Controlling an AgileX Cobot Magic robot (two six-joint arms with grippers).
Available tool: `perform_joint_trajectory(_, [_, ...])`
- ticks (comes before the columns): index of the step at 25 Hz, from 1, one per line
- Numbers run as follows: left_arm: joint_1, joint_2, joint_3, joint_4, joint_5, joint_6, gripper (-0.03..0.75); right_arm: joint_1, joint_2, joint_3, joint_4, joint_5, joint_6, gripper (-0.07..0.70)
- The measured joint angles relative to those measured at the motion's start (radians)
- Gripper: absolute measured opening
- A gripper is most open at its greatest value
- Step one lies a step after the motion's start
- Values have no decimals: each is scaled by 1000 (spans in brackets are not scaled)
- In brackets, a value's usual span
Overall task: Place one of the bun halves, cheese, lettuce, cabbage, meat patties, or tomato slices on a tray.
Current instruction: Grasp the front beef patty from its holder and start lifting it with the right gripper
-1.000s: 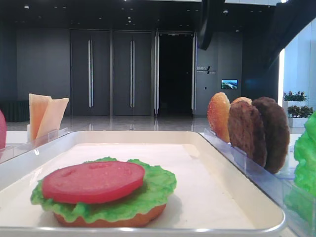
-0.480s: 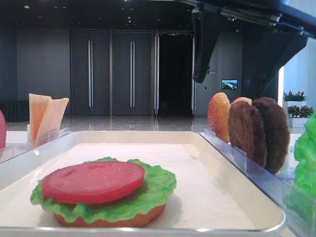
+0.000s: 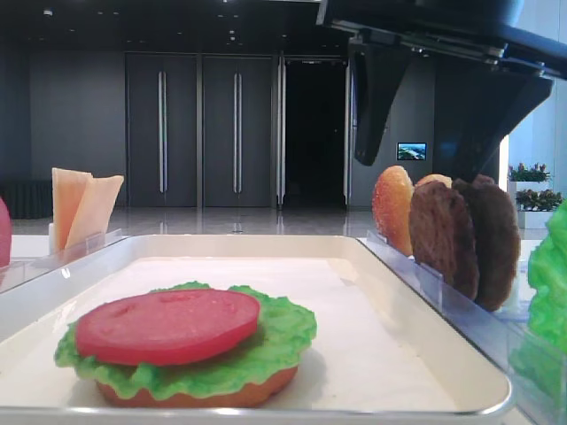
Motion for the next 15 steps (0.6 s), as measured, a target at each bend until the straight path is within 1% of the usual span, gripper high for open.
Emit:
perform_joint_trajectory(7, [0,0,0,0,0,0,0,-7,26,0,-3,-3,0,524])
perform_joint_trajectory(11, [0,0,0,0,0,0,0,-14,34,0,-8,-19,0,524])
perform_joint_trajectory(15, [0,0,0,0,0,0,0,-20,50,0,-16,-24,-1,524])
